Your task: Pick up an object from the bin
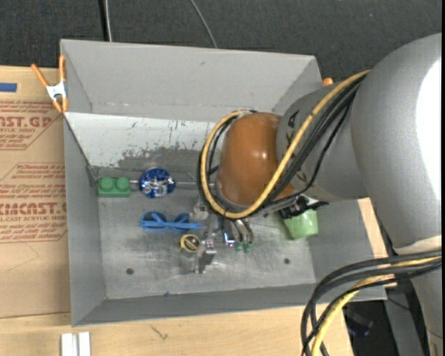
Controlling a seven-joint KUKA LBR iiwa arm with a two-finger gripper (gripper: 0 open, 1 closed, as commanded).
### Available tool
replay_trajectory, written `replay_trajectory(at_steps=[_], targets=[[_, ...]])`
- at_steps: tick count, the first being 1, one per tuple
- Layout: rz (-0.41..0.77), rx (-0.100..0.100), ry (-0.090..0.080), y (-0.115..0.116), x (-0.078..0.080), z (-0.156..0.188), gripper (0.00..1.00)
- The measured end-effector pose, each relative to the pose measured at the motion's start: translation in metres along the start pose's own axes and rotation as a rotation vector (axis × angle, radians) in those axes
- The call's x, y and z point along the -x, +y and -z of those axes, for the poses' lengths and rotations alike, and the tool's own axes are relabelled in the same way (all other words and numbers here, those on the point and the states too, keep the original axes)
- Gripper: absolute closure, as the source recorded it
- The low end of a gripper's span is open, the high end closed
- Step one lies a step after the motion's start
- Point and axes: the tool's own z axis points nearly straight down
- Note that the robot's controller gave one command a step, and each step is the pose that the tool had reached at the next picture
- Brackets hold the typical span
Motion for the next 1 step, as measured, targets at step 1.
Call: replay_trajectory(at_steps=[1], targets=[[-0.117,0.007,-0.028,-0.0023,-0.0074,-0.0236,0.00]])
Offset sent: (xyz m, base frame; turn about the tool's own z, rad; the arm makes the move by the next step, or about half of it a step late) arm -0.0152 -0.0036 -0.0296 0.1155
